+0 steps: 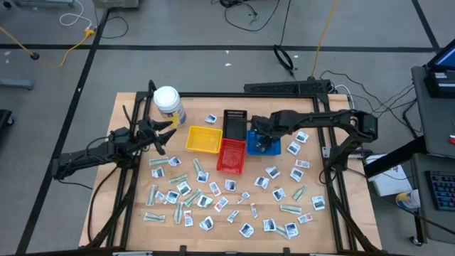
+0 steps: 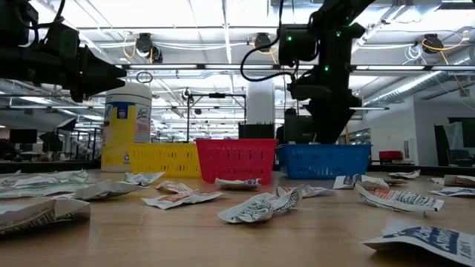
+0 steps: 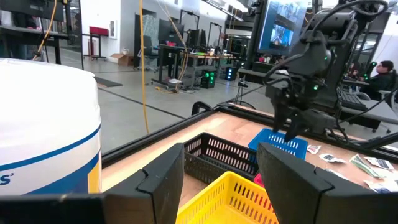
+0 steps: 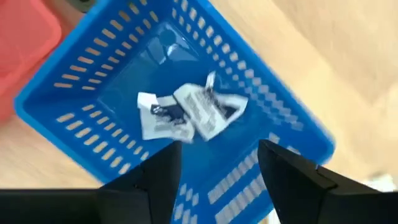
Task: Pick & Place First Aid Supplies
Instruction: Put the alcohol pad into the blue bin
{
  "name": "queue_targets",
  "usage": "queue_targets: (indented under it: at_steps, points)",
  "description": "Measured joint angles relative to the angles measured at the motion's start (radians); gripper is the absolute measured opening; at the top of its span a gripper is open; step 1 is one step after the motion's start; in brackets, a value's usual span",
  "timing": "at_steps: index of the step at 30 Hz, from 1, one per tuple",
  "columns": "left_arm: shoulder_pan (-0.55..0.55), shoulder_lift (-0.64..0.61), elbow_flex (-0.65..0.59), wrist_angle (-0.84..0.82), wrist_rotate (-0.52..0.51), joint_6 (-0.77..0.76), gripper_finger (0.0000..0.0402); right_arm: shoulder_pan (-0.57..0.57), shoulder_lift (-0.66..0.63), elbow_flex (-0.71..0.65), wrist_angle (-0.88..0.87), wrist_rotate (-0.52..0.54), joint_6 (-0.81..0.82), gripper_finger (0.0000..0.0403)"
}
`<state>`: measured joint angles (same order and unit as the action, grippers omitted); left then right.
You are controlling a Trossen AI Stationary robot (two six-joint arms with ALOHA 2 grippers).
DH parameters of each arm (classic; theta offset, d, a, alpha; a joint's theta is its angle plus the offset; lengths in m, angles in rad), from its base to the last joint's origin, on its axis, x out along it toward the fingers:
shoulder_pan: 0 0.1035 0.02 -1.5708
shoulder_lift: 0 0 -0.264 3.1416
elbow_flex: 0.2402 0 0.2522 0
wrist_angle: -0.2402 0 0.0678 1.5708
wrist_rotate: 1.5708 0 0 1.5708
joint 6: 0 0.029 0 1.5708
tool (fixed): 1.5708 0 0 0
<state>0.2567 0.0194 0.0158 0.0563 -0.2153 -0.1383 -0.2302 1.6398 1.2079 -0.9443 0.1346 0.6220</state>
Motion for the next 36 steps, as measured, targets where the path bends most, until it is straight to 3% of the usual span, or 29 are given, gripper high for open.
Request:
queue_targets:
  at_steps: [9, 16, 29, 36]
  points:
    - [0.000, 0.000, 0.000, 0.000, 0.000, 0.000, 0.0209, 0.024, 0.000, 0.013, -0.055, -0.003, 0.343, 0.0203]
    - [0.000, 0.000, 0.000, 0.000, 0.000, 0.000, 0.0209, 0.048, 0.000, 0.013, -0.063, -0.004, 0.479, 0.0203]
    - [0.000, 0.000, 0.000, 0.000, 0.000, 0.000, 0.0209, 0.334, 0.000, 0.013, -0.090, -0.012, 0.737, 0.0203]
    - [0.000, 0.000, 0.000, 0.000, 0.000, 0.000, 0.0209, 0.500, 0.000, 0.013, -0.100, -0.090, 0.862, 0.0203]
